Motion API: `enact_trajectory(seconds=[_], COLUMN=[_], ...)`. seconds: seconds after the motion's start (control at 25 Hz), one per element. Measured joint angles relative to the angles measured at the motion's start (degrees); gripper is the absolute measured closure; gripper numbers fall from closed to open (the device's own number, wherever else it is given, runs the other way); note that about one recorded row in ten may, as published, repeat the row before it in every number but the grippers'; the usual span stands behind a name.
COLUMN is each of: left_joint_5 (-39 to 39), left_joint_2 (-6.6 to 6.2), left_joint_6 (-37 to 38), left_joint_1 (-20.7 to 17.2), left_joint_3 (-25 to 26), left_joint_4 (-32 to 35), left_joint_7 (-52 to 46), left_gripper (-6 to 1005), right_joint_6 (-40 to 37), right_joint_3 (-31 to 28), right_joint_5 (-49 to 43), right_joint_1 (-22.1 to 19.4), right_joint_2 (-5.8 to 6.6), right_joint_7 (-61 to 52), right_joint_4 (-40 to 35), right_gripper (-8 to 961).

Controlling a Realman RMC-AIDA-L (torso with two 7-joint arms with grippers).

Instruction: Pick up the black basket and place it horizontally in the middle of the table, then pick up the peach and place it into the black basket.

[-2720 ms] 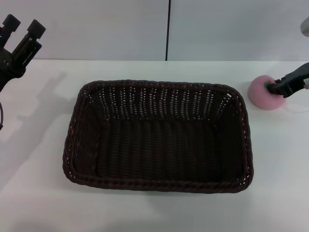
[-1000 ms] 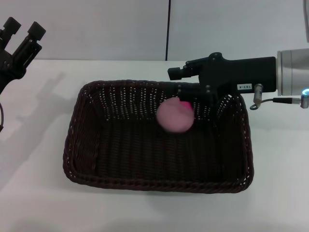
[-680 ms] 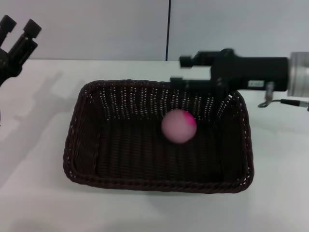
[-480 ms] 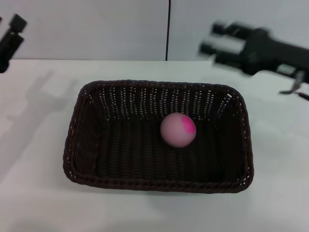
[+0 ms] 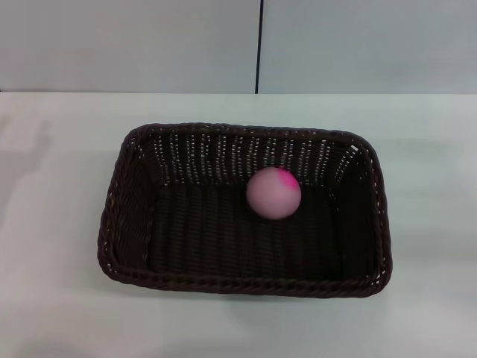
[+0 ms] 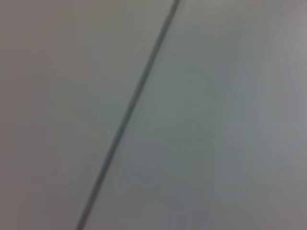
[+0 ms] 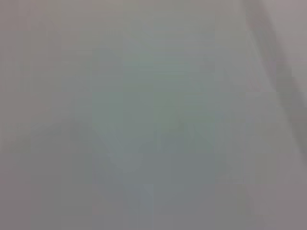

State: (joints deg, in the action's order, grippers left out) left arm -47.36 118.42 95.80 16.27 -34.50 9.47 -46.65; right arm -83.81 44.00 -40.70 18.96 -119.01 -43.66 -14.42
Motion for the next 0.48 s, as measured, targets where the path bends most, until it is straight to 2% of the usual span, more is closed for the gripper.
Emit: enact_trajectory(seconds=[0.04, 0.24, 0.48], left_joint_5=[0.0, 0.0, 0.0], left_joint_2=[0.0, 0.07, 0.07], left_joint_6=[0.0, 0.2, 0.2], left_joint_1=[0.0, -0.1, 0.3], left_joint_3=[0.0, 3.5, 4.5], left_joint_4=[0.0, -1.4, -2.0], left_joint_7=[0.0, 2.8, 2.9], left_gripper=[190, 190, 190], right_joint_6=[-0.1, -0.1, -0.1], right_joint_3=[-2.6, -8.3, -10.7], right_joint_5=[2.1, 3.3, 3.4], right_joint_1=[-0.2, -0.4, -0.4], right_joint_2=[-0.04, -0.09, -0.09], right_joint_7=[2.1, 3.6, 3.7], right_joint_4=[2.1, 4.8, 5.5], right_gripper=[253, 253, 253])
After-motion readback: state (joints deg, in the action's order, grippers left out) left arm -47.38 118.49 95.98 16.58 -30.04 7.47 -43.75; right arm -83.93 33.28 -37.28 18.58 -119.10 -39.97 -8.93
